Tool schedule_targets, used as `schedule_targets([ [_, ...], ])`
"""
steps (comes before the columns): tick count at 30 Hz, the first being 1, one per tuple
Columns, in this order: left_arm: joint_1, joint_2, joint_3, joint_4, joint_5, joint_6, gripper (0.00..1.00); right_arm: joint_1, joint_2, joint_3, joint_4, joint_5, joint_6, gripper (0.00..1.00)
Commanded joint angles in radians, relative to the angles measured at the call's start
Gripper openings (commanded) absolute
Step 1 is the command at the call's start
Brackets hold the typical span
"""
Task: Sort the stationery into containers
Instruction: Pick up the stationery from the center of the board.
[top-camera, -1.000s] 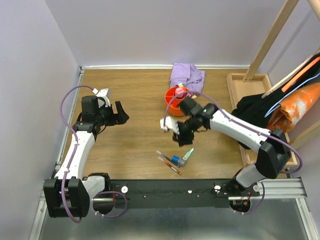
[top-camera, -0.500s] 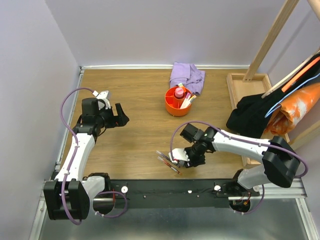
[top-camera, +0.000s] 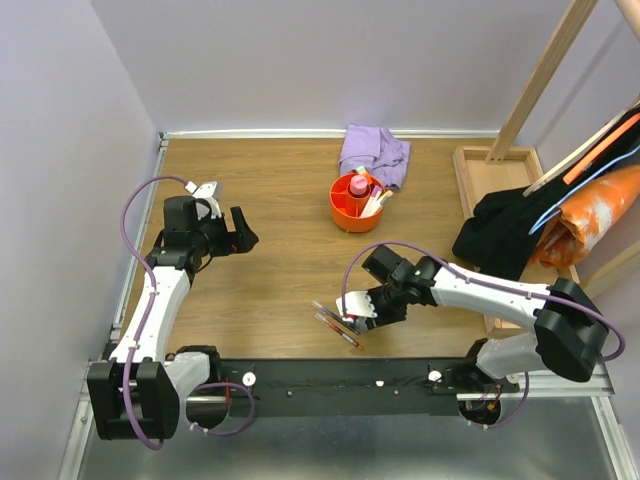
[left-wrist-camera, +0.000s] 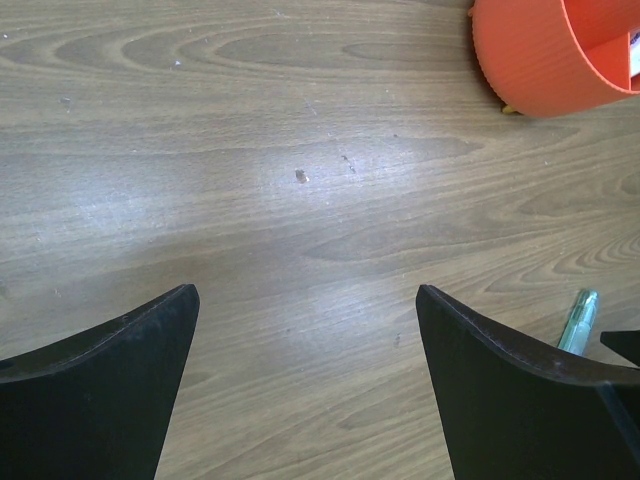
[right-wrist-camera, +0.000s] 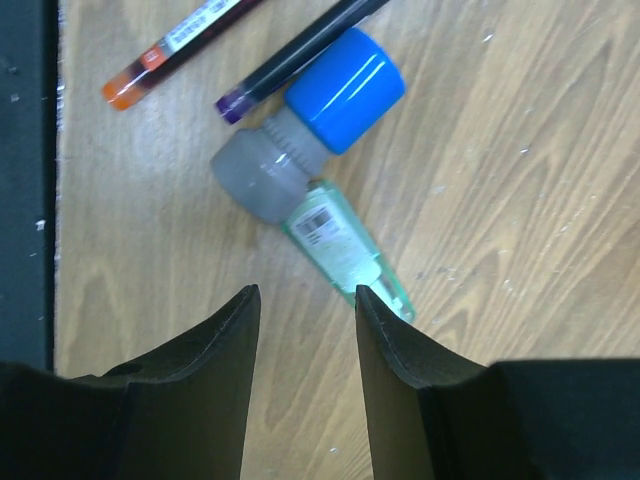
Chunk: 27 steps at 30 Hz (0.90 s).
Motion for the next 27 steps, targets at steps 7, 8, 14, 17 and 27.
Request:
schedule_targets([
  [7, 0.030, -0.006, -0.018, 0.040, 0.029, -0.022, 0.99, 0.002, 0.071, -0.004, 0.113, 0.036, -0.049, 0.51],
  [8, 0.031, -0.003, -0.019, 0.043, 0.029, -0.023, 0.99, 0.002, 0.076, -0.004, 0.117, 0.035, -0.050, 0.52],
  [14, 0.041, 0.006, -0.018, 0.048, 0.029, -0.022, 0.99, -0.004, 0.126, -0.003, 0.111, 0.056, -0.078, 0.52],
  [17, 0.042, 0.014, -0.016, 0.049, 0.031, -0.023, 0.99, -0.019, 0.132, -0.007, 0.094, 0.045, -0.087, 0.53],
  [27, 0.041, 0.031, -0.021, 0.072, 0.040, -0.034, 0.99, -0.070, 0.175, 0.003, 0.054, 0.081, -0.096, 0.25],
])
